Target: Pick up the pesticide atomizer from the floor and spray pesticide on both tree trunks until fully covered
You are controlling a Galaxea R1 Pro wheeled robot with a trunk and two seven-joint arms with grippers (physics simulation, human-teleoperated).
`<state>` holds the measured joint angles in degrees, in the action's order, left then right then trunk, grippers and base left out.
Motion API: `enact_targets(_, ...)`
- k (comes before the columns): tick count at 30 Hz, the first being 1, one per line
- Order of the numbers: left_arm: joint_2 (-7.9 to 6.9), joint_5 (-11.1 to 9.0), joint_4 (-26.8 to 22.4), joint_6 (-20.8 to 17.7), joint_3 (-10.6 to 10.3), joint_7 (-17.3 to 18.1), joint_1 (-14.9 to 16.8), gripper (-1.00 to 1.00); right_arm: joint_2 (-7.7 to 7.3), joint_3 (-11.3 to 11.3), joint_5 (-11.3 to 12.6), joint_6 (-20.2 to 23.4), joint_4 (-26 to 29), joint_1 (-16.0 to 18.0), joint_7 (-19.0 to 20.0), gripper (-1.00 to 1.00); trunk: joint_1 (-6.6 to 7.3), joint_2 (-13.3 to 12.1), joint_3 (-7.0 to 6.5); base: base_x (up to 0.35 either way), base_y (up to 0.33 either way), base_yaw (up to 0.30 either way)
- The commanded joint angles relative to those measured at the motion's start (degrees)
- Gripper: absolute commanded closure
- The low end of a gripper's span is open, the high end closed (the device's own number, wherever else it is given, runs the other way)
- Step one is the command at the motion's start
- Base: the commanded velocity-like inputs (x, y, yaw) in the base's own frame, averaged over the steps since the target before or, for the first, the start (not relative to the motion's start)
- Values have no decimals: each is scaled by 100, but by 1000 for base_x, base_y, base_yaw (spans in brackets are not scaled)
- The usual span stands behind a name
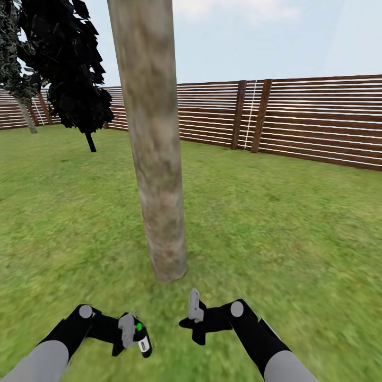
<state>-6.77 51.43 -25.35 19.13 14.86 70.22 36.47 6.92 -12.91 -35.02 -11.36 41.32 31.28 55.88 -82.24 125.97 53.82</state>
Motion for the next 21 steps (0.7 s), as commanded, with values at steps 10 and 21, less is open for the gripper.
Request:
enact_targets(10, -1162, 481, 72, -87, 87, -7, -1, 100, -249, -12, -55, -76, -46, -4, 9, -100, 1, 2, 5, 0, 0, 0)
enact_targets(21, -1103, 92, 510, -570, 1809, -2122, -8, 100, -230, 1718, 19, -167, -3123, -26, -5589, -100, 1, 2, 5, 0, 0, 0)
